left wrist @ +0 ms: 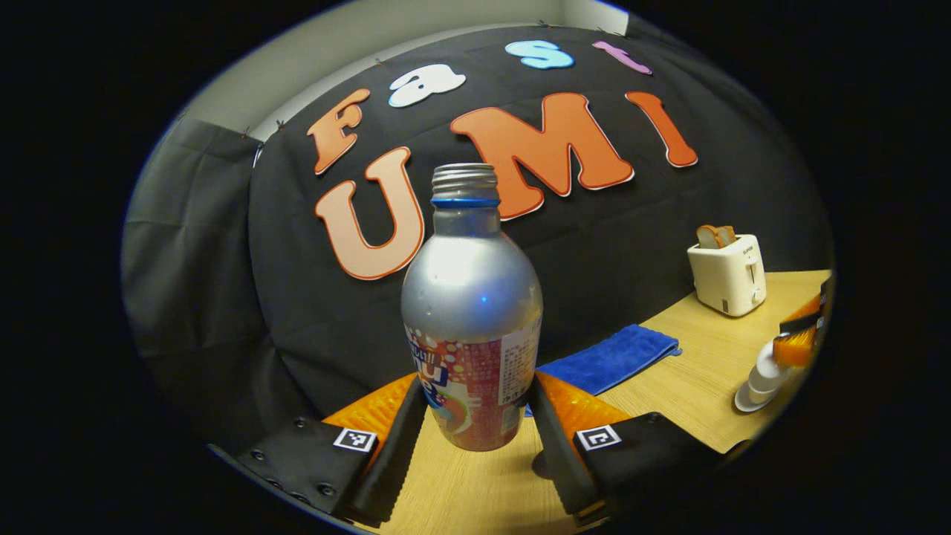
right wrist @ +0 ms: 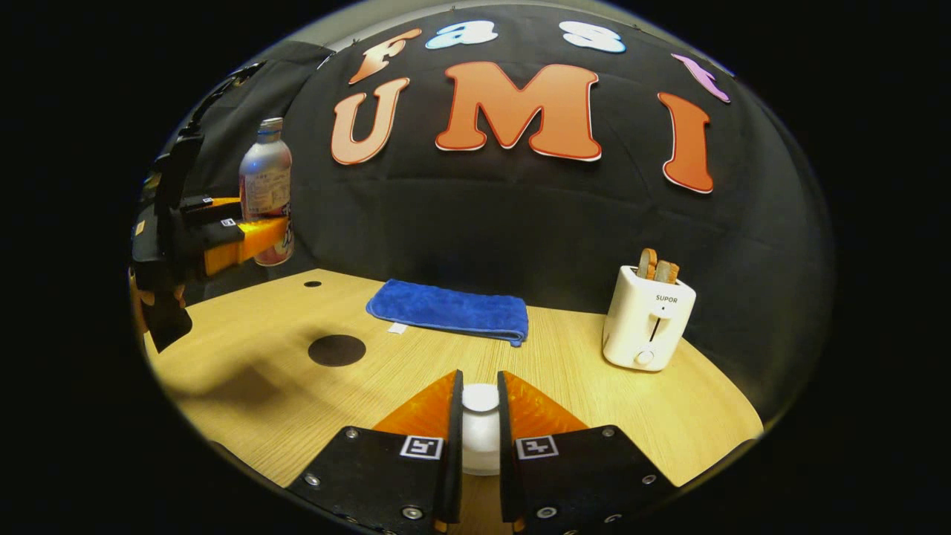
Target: Open the teacup lid with one hand, grasp the water bottle and pour water into the teacup with the other hand; after pouring, place the water bottle on the coaster and then close the teacup lid.
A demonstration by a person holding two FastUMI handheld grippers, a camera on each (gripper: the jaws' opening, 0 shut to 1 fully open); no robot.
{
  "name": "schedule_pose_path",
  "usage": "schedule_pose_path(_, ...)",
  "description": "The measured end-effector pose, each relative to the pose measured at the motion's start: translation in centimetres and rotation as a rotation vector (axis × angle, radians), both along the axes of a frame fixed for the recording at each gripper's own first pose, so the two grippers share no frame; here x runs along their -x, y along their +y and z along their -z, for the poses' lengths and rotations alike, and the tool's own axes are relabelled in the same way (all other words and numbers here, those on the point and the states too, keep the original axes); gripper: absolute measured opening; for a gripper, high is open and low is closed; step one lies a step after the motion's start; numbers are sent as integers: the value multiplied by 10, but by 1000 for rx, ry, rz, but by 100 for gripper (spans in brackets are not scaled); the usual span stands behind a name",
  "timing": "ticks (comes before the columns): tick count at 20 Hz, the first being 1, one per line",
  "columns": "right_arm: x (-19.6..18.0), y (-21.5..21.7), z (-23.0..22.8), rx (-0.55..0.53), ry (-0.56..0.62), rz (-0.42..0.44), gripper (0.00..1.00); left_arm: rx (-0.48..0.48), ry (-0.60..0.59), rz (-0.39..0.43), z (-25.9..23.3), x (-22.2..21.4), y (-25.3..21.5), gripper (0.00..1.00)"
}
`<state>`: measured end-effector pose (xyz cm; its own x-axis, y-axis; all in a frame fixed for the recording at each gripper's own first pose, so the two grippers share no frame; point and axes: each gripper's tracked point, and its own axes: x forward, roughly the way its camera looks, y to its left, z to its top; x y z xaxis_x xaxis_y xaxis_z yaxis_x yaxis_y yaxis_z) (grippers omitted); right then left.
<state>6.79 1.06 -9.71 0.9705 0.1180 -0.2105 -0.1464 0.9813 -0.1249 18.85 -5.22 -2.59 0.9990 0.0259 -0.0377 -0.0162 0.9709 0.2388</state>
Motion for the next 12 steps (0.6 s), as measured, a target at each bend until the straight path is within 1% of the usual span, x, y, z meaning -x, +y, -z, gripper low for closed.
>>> schedule_pose_path(3,0,-2,13,10,11,10,22,59,-8,-3,4,-3,3,82)
schedule_pose_path(6,0,-6,22,-12,25,24,22,123,17,-5,15,-4,2,82)
schedule_pose_path(12,-5,-10,27,-11,19,29,22,181,58,6,33,-10,-5,82)
